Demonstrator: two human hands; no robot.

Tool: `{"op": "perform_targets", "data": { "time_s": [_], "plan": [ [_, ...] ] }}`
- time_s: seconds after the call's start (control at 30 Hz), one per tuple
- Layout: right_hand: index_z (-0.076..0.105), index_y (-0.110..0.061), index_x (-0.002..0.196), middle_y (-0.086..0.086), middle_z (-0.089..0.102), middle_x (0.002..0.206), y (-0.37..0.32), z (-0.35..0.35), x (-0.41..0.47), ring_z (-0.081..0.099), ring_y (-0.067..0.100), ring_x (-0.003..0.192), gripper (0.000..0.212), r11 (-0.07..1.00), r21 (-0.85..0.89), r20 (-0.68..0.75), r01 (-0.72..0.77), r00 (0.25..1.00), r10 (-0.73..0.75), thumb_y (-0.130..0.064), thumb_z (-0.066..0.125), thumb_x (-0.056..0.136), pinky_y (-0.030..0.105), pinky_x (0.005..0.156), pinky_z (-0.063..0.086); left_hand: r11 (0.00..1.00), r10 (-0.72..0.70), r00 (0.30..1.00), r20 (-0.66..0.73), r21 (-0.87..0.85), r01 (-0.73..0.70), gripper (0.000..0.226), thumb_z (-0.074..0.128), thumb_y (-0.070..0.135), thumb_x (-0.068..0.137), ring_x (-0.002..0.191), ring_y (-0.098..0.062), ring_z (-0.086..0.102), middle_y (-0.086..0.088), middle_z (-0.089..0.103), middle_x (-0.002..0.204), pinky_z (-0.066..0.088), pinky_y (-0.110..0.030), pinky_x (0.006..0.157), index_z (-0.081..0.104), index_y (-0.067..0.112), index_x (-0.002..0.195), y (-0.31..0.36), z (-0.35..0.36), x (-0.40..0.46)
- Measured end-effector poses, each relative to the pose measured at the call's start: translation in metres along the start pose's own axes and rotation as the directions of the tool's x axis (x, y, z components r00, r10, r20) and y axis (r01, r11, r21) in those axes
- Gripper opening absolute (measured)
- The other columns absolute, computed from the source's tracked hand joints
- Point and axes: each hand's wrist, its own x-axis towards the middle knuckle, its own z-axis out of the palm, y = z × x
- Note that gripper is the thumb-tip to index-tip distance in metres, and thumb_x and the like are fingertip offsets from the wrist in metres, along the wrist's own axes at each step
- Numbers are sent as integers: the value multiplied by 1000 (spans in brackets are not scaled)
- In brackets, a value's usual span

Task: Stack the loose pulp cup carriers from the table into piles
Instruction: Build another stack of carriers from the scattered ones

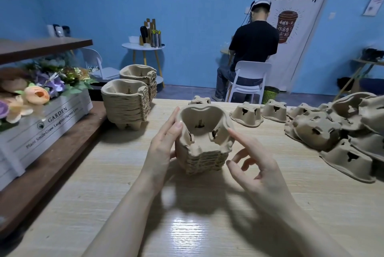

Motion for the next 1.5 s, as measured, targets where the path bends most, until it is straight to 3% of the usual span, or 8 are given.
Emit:
{"op": "perform_targets", "data": {
  "time_s": [0.2, 0.3, 0.5, 0.6, 0.73, 0.9, 1.17, 1.5],
  "plan": [
    [45, -45, 139, -23, 58, 118, -1, 9, 2, 63, 12, 75, 71, 985, 129, -46, -117, 991, 124, -16, 74, 81, 27, 61, 52, 995, 41, 999, -23, 87, -39, 42, 47, 34, 98, 126, -5, 55, 14, 59, 138, 55, -23, 85, 55, 30, 139, 0, -3, 3],
    [53, -35, 135, -15, 67, 111, -3, 14, 12, 62, 7, 71, 54, 954, 238, -123, -182, 969, 215, -19, 70, 87, 25, 60, 53, 997, -7, 1000, -11, 81, 8, 47, 50, 45, 91, 128, -8, 53, 13, 59, 138, 54, -17, 63, 57, 34, 137, 4, -4, 2],
    [60, -29, 128, -6, 71, 108, 4, 4, 13, 67, 18, 88, 44, 911, 310, -212, -274, 914, 347, -35, 62, 84, 35, 72, 58, 991, -42, 999, -15, 129, 44, 34, 72, 56, 75, 86, 3, 60, 15, 65, 108, 49, -21, 46, 65, 50, 107, 3, -3, -3],
    [60, -32, 124, -5, 66, 120, 9, 1, 12, 68, 22, 98, 41, 886, 361, -219, -291, 897, 384, -44, 64, 85, 37, 82, 59, 960, 40, 998, -42, 280, -26, 49, 64, 68, 69, 75, 6, 58, 12, 65, 104, 47, -17, 56, 63, 51, 115, -5, -6, 0],
    [54, -38, 131, -16, 56, 133, 6, -6, 5, 60, 11, 117, 61, 872, 410, -98, -269, 937, 335, -54, 68, 74, 34, 95, 54, 914, 163, 987, 17, 375, -157, 72, 59, 72, 68, 109, 6, 56, 12, 58, 123, 44, -16, 91, 52, 48, 135, -13, -4, -1],
    [47, -40, 139, -8, 43, 142, 4, 2, -1, 47, 6, 131, 82, 905, 379, 41, -196, 980, 195, -11, 83, 71, 20, 101, 45, 910, 146, 974, 175, 362, -202, 87, 79, 54, 62, 129, -1, 49, 16, 49, 146, 43, -32, 109, 38, 61, 139, -18, -10, -2],
    [49, -39, 138, -8, 45, 141, -1, 21, 7, 46, 9, 131, 79, 910, 383, 23, -156, 987, 159, -2, 77, 74, 24, 103, 45, 907, 197, 976, 94, 360, -218, 83, 81, 30, 64, 118, 1, 55, 16, 58, 136, 43, -11, 95, 45, 46, 138, -12, -16, -3],
    [48, -47, 134, -3, 46, 139, -29, 100, 48, 48, 14, 128, 77, 902, 413, 171, -127, 983, 60, -9, 74, 73, 39, 104, 49, 884, 244, 967, -70, 427, -192, 90, 88, 22, 67, 126, -13, 55, 2, 59, 139, 42, -22, 107, 44, 25, 146, 14, -100, -26]
  ]
}}
